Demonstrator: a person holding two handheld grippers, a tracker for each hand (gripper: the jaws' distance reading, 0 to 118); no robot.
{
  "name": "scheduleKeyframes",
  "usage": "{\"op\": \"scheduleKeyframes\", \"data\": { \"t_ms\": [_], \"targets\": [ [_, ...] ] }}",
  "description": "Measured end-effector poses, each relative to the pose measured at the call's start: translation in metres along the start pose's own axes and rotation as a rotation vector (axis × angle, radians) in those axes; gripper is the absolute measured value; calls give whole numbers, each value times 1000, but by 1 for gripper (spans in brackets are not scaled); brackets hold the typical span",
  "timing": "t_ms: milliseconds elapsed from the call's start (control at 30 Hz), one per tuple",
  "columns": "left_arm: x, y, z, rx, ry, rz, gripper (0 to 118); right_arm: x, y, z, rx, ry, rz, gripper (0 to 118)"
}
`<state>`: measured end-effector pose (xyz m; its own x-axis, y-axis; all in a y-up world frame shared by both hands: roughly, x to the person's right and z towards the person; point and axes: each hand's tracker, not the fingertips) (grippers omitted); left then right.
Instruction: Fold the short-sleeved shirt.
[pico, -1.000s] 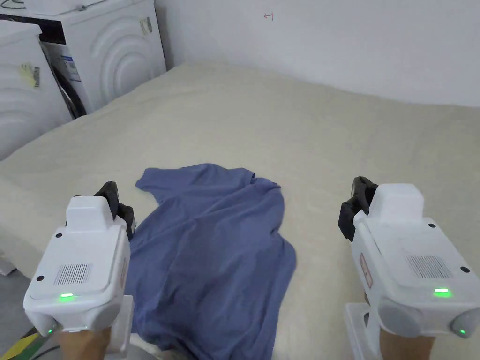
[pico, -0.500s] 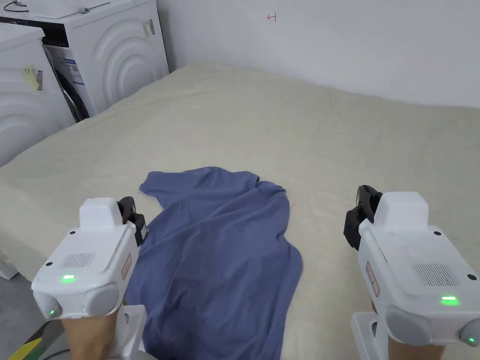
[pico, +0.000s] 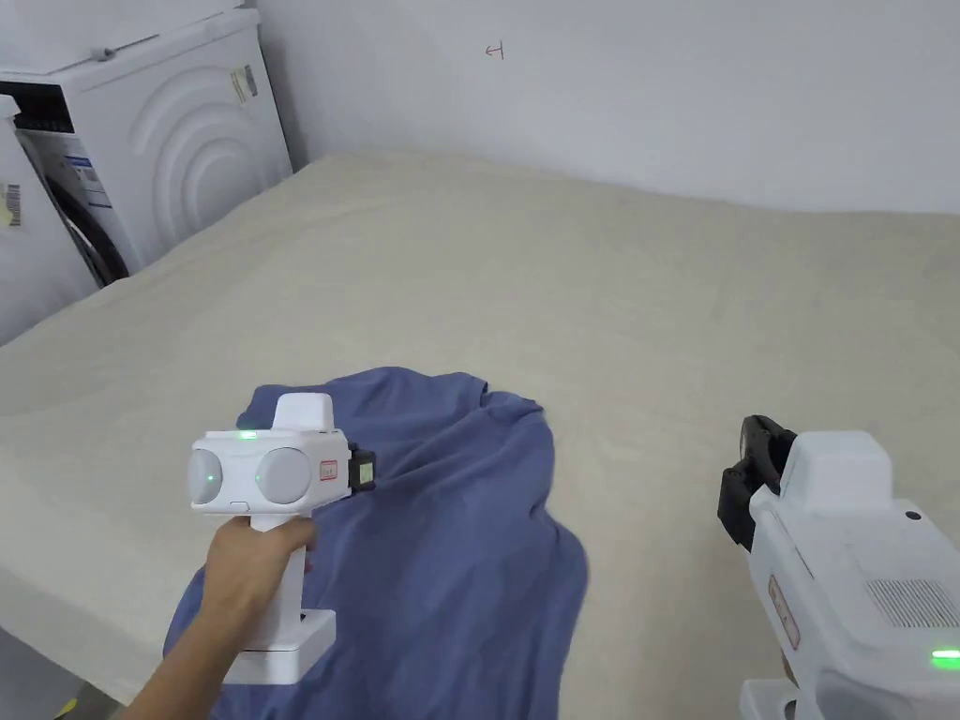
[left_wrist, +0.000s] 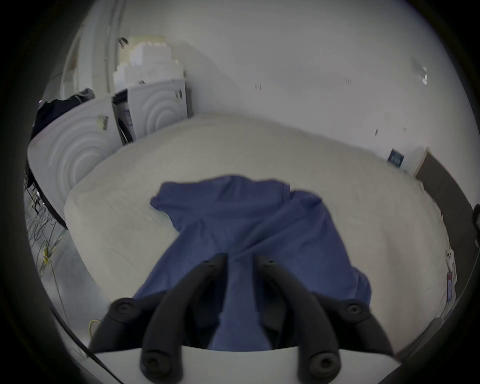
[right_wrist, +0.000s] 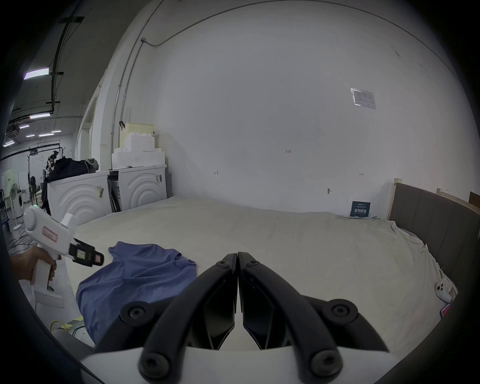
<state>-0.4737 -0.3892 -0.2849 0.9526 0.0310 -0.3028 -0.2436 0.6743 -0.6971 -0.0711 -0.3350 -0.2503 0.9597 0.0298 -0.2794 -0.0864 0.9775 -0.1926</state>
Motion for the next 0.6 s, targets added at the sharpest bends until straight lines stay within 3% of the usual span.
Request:
{"op": "scheduleKeyframes", "data": {
  "t_ms": [67,133,167,467,533,600],
  "targets": [
    [2,-1,-27,-108,4,-7,71,4,-3,-5,-14,-7,2,2],
    [6,-4,-49,-184,25,-13,95,7,-6,-9,-27,-16,5,2],
    [8,-8,-59,-209,25,-13,98,9,-8,-11,-33,-19,5,2],
    [12,-30,-113,-319,81,40,97,24,-22,-20,-92,-51,5,2],
    [9,-30,-108,-318,70,65,83,27,-24,-20,-98,-54,7,2],
    [10,-27,-102,-311,53,74,57,30,-25,-19,-101,-60,9,2]
  ]
}}
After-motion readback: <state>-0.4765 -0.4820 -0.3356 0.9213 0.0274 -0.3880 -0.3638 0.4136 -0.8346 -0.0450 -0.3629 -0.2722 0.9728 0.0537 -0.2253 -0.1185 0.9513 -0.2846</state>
